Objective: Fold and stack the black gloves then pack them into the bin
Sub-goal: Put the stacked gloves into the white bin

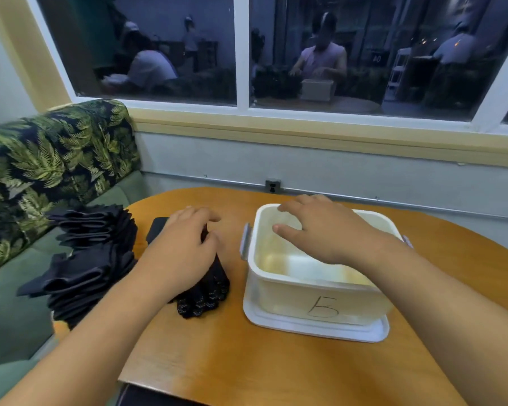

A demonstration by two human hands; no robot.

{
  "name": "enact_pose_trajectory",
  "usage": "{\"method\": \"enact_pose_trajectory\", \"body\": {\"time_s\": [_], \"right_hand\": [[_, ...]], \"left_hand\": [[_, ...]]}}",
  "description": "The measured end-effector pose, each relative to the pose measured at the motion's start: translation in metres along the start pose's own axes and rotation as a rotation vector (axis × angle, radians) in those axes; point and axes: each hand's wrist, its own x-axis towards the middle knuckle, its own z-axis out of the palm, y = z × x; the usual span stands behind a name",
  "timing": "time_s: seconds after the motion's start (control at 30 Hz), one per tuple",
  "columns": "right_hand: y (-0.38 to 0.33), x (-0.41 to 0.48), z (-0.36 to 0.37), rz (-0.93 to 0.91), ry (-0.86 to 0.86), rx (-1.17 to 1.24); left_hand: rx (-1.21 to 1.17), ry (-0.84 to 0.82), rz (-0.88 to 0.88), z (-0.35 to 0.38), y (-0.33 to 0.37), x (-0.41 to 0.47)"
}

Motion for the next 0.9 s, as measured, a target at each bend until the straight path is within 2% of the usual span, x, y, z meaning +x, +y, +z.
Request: {"method": "enact_pose_trajectory", "body": {"time_s": [0.1, 0.23, 0.33, 0.4, 0.5, 0.67, 0.73, 0.9], "right_hand": [[-0.042, 0.032, -0.006, -0.101, -0.024, 0.086], [-0.088, 0.101, -0.001, -0.194, -0.139, 0.155], [-0.116, 0.158, 0.008, -0.256, -0.241, 0.186], [-0.128, 0.195, 0.018, -0.252, -0.349, 0.235], [-0.14, 0.242, 0.044, -0.199, -0.601, 0.288], [-0.153, 0.286, 0.089, -0.166, -0.888, 0.234], [-0.157, 0.294, 0.099, -0.169, -0.966, 0.209], [-0.162, 0.311, 0.113, -0.169, -1.042, 0.216]], "left_hand": [[0.003, 0.007, -0.095, -0.017, -0.036, -0.015], [-0.043, 0.0, -0.221, -0.026, -0.066, -0.022], [-0.073, -0.011, -0.214, -0.014, -0.08, -0.018], [-0.075, -0.019, -0.21, -0.003, -0.087, -0.012], [-0.06, -0.026, -0.205, 0.011, -0.095, -0.002], [0.067, -0.096, -0.209, 0.03, -0.101, 0.005], [0.092, -0.104, -0.223, 0.037, -0.103, 0.006], [0.122, -0.091, -0.237, 0.044, -0.109, 0.007]]}}
